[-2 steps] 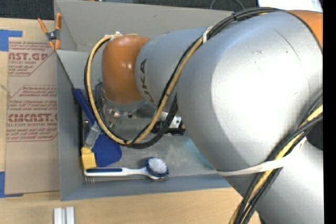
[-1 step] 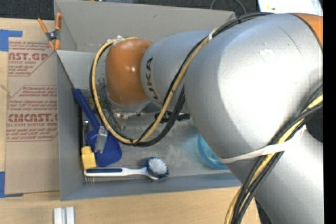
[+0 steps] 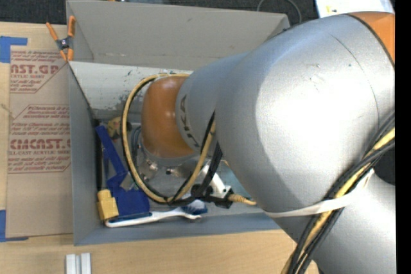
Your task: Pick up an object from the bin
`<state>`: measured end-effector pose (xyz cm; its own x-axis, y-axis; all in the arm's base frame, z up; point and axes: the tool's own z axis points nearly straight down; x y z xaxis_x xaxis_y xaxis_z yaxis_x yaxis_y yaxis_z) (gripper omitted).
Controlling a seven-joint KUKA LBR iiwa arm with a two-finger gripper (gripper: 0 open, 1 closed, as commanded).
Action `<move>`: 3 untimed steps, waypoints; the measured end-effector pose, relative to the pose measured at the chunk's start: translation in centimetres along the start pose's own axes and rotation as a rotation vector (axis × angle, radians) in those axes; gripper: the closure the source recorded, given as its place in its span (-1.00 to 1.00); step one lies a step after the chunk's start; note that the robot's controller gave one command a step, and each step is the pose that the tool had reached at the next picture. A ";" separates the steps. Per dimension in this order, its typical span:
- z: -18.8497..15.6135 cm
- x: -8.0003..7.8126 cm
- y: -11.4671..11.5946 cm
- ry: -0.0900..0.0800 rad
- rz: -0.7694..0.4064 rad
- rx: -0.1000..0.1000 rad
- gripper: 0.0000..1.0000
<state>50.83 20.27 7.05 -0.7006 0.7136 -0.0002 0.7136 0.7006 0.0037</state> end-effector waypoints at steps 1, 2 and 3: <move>0.0 0.0 0.0 0.000 0.000 0.000 1.00; -0.7 0.0 0.0 0.000 0.000 0.000 1.00; -1.5 0.0 0.0 0.000 0.000 -0.001 1.00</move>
Offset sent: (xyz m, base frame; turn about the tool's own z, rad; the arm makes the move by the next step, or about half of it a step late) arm -0.0001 0.0001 0.0179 0.0002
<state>50.83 20.27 8.57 -0.7005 0.7137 -0.0002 0.7137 0.7005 0.0044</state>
